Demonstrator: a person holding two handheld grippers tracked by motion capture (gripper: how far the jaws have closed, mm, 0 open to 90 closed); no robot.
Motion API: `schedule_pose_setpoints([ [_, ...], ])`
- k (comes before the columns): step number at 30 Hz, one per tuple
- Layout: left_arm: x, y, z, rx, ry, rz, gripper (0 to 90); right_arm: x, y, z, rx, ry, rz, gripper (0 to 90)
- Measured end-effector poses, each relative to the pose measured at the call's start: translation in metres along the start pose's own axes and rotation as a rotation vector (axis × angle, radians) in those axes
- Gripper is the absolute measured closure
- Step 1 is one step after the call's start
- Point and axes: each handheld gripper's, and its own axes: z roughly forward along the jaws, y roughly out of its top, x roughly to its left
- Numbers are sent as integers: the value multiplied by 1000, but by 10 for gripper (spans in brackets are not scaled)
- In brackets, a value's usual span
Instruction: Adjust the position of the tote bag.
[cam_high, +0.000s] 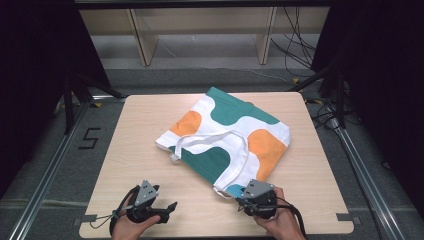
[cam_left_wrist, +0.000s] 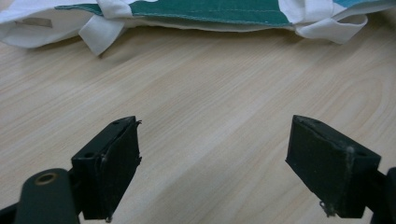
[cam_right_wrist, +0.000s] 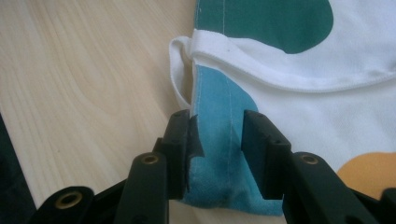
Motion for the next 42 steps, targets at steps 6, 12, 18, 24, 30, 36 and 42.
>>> schedule_pose_setpoints([
  [6, 0, 1, -1, 24, -8, 17, 162, -5, -4, -9, 12, 5, 44, 619],
  [12, 0, 1, 0, 17, -8, 18, 162, -4, -6, -12, 22, 5, 37, 618],
  [18, -1, 0, 1, 5, -13, 13, 162, -6, -13, -17, 48, -12, -17, 758],
  [24, 0, 0, 0, 20, -5, 35, 162, -12, -22, -31, 81, -53, -36, 833],
  [30, 0, 0, 1, 13, 6, 21, 163, -30, -42, -46, 73, -97, -22, 862],
  [36, 6, 4, 0, 35, 39, 57, 174, -50, -60, -61, 68, -141, 44, 886],
  [42, 9, 13, 13, 27, 90, 59, 201, -69, -74, -68, 59, -172, 91, 889],
])
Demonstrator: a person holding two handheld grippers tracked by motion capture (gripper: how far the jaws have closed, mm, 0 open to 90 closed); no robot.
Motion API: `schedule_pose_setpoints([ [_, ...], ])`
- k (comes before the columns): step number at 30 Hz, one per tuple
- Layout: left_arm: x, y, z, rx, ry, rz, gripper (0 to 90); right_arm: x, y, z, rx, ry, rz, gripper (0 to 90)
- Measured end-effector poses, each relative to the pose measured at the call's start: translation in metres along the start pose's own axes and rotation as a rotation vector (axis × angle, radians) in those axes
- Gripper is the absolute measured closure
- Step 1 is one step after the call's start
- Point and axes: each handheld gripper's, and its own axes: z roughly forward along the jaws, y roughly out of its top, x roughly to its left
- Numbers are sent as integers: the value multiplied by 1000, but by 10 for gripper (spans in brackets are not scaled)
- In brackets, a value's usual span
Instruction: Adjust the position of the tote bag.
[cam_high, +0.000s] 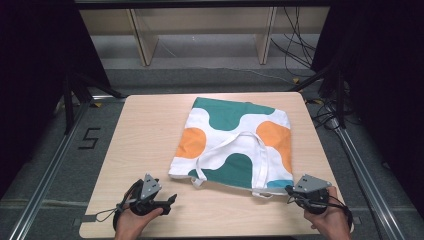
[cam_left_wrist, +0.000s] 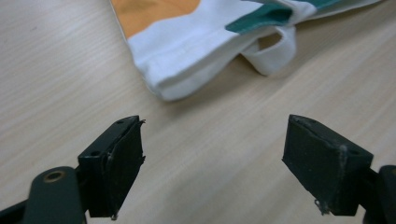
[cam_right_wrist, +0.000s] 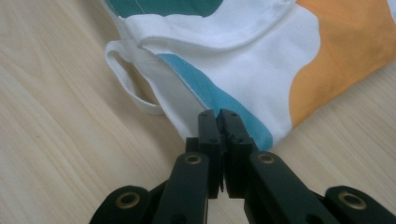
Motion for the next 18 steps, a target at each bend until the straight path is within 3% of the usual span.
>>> schedule_pose_setpoints([
  [3, 7, 8, 9, -16, 14, -7, 206, -4, -1, 0, 1, -10, 8, 889],
  [5, 11, 13, 15, -3, 21, 21, 212, -8, -3, -1, 3, -12, 23, 888],
  [7, 8, 17, 24, -20, -5, 3, 218, -13, -7, 0, 4, -20, 36, 888],
  [11, 5, 21, 31, -10, 16, 35, 231, -16, -8, 1, -9, -22, 34, 886],
  [12, 6, 22, 34, -3, 19, 53, 231, -15, -8, 1, -8, -23, 33, 884],
  [13, 8, 24, 33, 35, 29, 83, 235, -15, -8, 1, -7, -25, 29, 882],
  [14, 7, 24, 37, 40, 33, 67, 236, -15, -8, 1, -9, -27, 25, 880],
  [17, 8, 28, 41, 42, 50, 94, 285, -15, -8, 2, -14, -28, 22, 874],
  [18, 12, 31, 45, 25, 50, 157, 289, -14, -9, 1, -11, -21, 43, 869],
])
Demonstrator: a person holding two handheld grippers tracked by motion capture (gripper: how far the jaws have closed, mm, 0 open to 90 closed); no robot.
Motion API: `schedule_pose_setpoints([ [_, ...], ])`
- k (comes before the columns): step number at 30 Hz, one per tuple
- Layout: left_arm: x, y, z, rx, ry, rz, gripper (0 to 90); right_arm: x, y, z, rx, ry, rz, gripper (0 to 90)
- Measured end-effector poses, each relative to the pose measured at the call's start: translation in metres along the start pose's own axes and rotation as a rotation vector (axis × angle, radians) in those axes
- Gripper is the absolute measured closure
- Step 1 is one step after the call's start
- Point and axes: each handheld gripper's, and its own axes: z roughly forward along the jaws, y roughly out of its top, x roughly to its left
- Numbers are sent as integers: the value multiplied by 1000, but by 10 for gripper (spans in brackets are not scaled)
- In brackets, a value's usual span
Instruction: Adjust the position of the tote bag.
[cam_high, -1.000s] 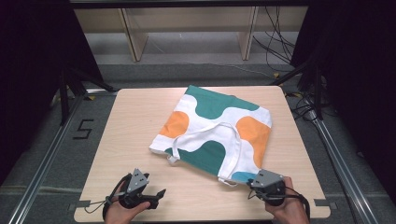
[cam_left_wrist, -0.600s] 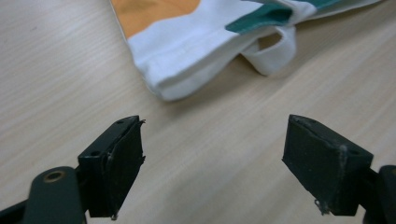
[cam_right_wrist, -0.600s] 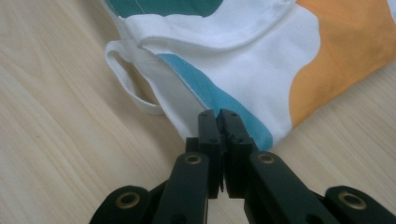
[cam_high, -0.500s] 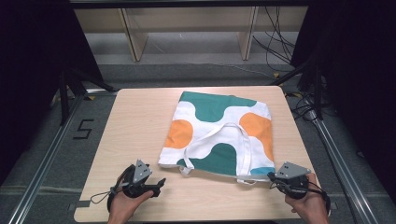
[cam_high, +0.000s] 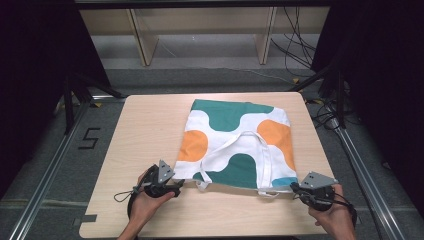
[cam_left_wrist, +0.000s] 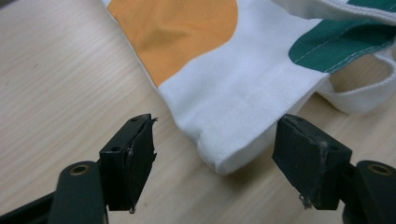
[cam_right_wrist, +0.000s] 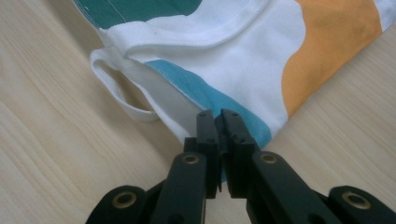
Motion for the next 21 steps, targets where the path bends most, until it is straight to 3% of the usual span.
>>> schedule_pose_setpoints([
  [2, -5, 4, 9, 22, 12, -35, 304, -1, 0, 0, -1, 1, -6, 865],
  [5, -9, 11, 20, 23, 16, 23, 395, -2, 0, 1, -13, 3, -2, 837],
  [6, -11, 15, 23, 10, 27, 48, 424, 0, 0, 0, -11, 4, 21, 820],
  [7, -13, 16, 24, -11, 34, 58, 468, -2, -1, 0, -5, 5, 12, 801],
  [8, -16, 20, 25, -25, 38, 91, 571, -2, -1, 0, -4, 10, 34, 773],
  [9, -16, 20, 25, -25, 38, 91, 630, -2, -1, 1, -3, 7, 32, 756],
  [10, -18, 22, 26, -21, 28, 119, 680, -3, -2, 1, -7, -1, 5, 742],
  [12, -18, 23, 26, -23, 22, 129, 701, -3, -2, 2, -15, -4, -10, 732],
  [13, -18, 23, 25, -28, 14, 118, 733, -1, -3, 1, -2, -4, 0, 717],
  [14, -16, 23, 22, -33, 1, 101, 764, 1, -2, 4, 9, -10, -23, 681],
  [16, -13, 24, 21, -48, -2, 85, 773, 3, -2, 5, 24, -10, -31, 658],
  [18, -12, 24, 20, -59, -17, 64, 781, 7, -1, 9, 48, -10, -81, 619],
  [21, -10, 24, 18, -47, -30, 62, 785, 11, 0, 14, 69, -19, -94, 598],
])
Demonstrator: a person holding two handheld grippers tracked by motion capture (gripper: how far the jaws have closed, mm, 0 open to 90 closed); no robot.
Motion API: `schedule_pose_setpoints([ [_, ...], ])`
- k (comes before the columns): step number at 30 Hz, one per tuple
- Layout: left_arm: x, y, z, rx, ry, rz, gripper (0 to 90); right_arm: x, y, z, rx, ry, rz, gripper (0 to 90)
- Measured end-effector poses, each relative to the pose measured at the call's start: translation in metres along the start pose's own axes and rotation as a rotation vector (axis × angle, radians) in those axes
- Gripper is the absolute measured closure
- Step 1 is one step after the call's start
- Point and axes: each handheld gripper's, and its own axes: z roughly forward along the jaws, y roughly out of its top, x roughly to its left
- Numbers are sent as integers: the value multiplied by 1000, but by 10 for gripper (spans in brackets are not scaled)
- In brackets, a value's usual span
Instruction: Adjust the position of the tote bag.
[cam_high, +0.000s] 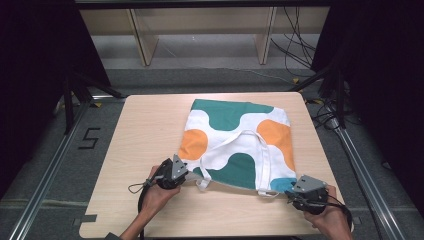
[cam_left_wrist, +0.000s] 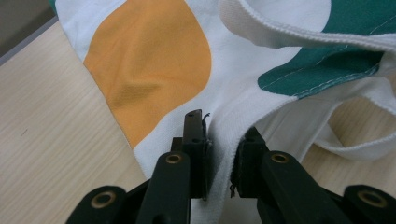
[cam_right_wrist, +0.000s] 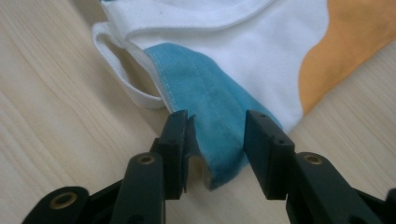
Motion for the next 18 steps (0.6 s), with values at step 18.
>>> schedule_pose_setpoints([
  [18, 14, 17, -15, -124, -51, -102, 805, 21, 28, 17, -56, 5, -53, 493],
])
